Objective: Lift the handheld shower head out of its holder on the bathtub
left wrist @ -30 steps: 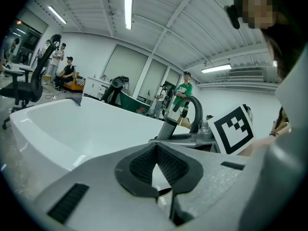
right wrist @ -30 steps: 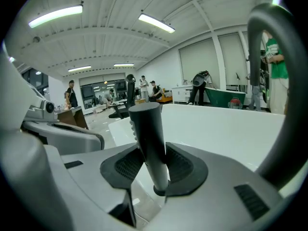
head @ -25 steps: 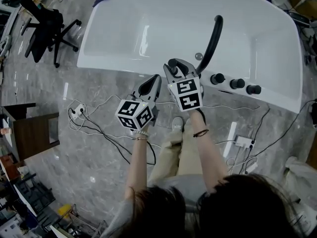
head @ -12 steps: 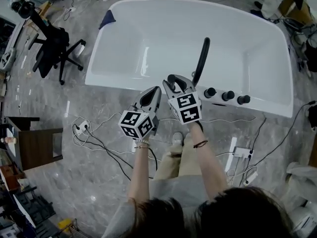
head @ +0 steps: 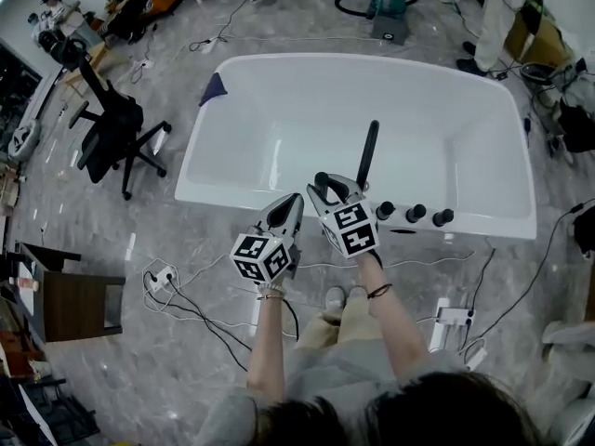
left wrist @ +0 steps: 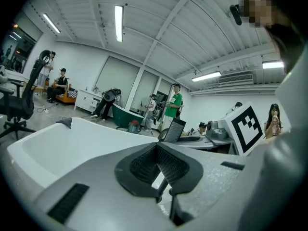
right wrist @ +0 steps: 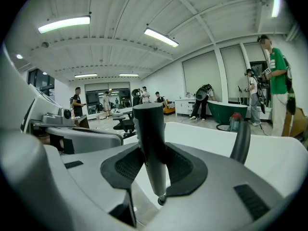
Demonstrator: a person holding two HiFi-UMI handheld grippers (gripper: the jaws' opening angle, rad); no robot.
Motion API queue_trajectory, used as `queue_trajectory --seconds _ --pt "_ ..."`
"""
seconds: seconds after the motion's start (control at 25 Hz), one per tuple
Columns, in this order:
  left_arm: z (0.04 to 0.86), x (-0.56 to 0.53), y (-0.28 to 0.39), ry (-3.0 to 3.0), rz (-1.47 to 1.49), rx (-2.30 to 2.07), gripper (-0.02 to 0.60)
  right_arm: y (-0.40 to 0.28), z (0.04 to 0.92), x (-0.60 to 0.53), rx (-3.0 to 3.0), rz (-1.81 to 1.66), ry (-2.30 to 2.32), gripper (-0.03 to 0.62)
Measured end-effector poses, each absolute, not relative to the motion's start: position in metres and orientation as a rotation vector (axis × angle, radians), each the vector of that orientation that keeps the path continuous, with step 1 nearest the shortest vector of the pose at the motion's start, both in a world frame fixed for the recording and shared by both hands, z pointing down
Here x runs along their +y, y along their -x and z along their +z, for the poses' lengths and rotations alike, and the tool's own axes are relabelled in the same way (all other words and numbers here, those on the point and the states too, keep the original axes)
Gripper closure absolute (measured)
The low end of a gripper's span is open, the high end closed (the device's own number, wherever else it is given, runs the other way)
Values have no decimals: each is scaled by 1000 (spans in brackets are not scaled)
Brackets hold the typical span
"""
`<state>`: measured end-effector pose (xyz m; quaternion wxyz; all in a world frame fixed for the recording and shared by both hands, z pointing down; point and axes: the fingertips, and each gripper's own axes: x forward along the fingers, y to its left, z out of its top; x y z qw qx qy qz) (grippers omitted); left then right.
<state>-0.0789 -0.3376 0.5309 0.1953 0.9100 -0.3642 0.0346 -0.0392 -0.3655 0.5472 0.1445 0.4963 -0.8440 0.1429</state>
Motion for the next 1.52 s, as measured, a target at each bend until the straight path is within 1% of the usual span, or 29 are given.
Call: queue_trajectory --seconds 0.52,1.16,1.52 --pt "476 -319 71 -2649 110 -970 575 33 491 -344 -2481 343 -1451 461" --pt "413 -300 85 -2764 75 -936 575 38 422 -320 -2565 235 -1491 462" --pt "384 -296 79 -2867 77 -882 575 30 389 -309 -2586 170 -1522 462"
